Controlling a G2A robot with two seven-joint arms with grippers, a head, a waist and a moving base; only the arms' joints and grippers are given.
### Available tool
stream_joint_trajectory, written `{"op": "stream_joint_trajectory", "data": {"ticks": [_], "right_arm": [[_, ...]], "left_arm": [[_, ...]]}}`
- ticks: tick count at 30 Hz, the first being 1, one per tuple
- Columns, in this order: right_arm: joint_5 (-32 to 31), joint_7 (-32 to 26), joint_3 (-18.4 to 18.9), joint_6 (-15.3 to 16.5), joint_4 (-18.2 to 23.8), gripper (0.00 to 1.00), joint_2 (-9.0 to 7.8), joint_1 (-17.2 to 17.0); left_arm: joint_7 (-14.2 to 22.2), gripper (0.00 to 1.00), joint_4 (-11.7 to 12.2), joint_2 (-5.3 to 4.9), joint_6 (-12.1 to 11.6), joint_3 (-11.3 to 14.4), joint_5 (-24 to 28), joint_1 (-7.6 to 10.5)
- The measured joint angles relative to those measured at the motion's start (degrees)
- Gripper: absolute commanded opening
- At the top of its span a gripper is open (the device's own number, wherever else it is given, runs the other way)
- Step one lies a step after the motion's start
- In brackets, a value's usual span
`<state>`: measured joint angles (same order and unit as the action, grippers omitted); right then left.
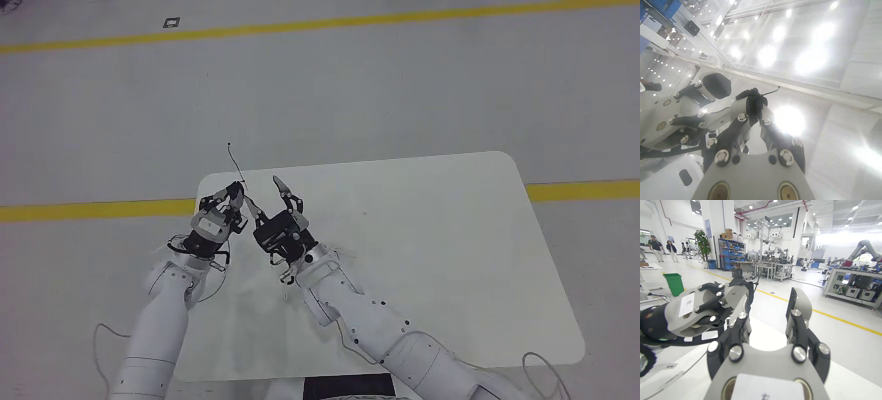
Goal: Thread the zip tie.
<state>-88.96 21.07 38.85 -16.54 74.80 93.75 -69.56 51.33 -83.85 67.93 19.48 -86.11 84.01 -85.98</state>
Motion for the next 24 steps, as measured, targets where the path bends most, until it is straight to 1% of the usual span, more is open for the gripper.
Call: {"op": "stream_joint_trajectory", "data": {"ticks": [7, 8, 11, 14, 24], "right_arm": [[-0.5, 0.4, 0.3, 0.2, -0.3, 0.36, 0.44, -0.1], [-0.6, 0.5, 0.3, 0.3, -0.5, 0.34, 0.54, 0.0], [-0.6, 0.5, 0.3, 0.6, -0.9, 0.34, 0.77, 0.2], [-0.7, 0.5, 0.2, 0.8, -1.3, 0.29, 1.04, 0.4], [-1.0, 0.8, -0.2, 1.1, -2.9, 0.21, 1.99, 1.7]], "left_arm": [[0.0, 0.0, 0.0, 0.0, 0.0, 0.0, 0.0, 0.0], [0.0, 0.0, 0.0, 0.0, 0.0, 0.0, 0.0, 0.0], [0.0, 0.0, 0.0, 0.0, 0.0, 0.0, 0.0, 0.0], [0.0, 0.0, 0.0, 0.0, 0.0, 0.0, 0.0, 0.0], [0.0, 0.0, 0.0, 0.0, 0.0, 0.0, 0.0, 0.0]]}}
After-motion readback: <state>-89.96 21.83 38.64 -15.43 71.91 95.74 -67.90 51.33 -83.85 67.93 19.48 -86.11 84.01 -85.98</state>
